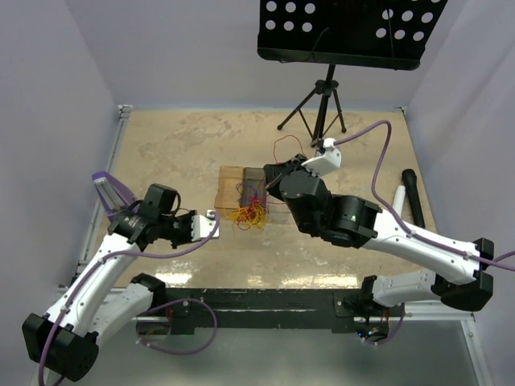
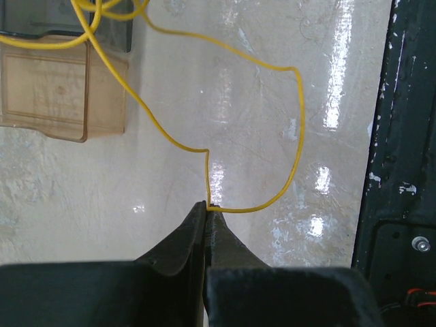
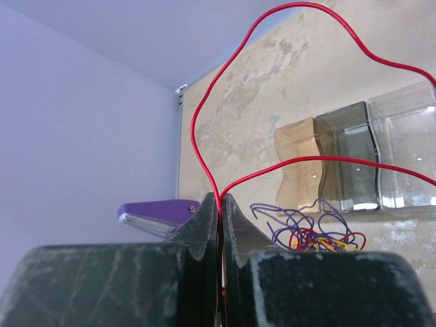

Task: Untangle the cables
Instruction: Untie the cable.

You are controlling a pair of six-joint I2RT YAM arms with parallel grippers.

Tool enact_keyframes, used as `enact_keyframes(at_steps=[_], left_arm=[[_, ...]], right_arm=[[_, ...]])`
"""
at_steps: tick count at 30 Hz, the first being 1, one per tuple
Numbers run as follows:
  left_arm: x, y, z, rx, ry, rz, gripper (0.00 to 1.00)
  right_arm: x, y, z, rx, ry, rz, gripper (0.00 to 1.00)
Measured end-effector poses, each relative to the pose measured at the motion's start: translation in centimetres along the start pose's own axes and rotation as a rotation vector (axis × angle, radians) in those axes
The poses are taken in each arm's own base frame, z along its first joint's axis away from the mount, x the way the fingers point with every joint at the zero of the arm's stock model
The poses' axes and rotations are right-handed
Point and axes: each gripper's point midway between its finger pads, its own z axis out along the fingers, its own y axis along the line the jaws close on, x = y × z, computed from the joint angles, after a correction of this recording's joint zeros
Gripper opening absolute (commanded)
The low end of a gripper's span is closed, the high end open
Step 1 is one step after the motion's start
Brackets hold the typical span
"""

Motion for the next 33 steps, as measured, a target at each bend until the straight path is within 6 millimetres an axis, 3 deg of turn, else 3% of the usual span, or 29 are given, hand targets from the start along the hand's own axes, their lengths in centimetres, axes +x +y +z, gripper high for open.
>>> enact_keyframes(at_steps=[3, 7, 15, 20, 27, 33], left_arm=[[0.5, -0.3, 0.0, -0.011, 0.010, 0.003, 0.00], [2.7, -1.2, 0.3, -0.026, 0.070, 0.001, 0.00], [8.1, -2.5, 0.7, -0.084, 0.240, 0.055, 0.00], [10.5, -2.7, 1.0, -0.093, 0.331, 0.076, 0.00], [10.4, -1.6, 0.6, -0.119, 0.355, 0.082, 0.03], [8.7, -0.9, -0.3, -0.130, 0.320, 0.080, 0.20]], right_arm=[[-0.7, 0.8, -0.7, -0.012, -0.003, 0.002, 0.00], [-2.0, 1.0, -1.4, -0.006, -0.023, -0.007, 0.00], [-9.6, 1.8, -5.0, -0.046, -0.126, 0.088, 0.00], [-12.2, 0.8, -6.5, -0.044, -0.164, 0.113, 0.00], [-12.4, 0.1, -6.8, -0.034, -0.160, 0.086, 0.00], [-12.1, -0.1, -6.7, -0.039, -0.149, 0.068, 0.00]])
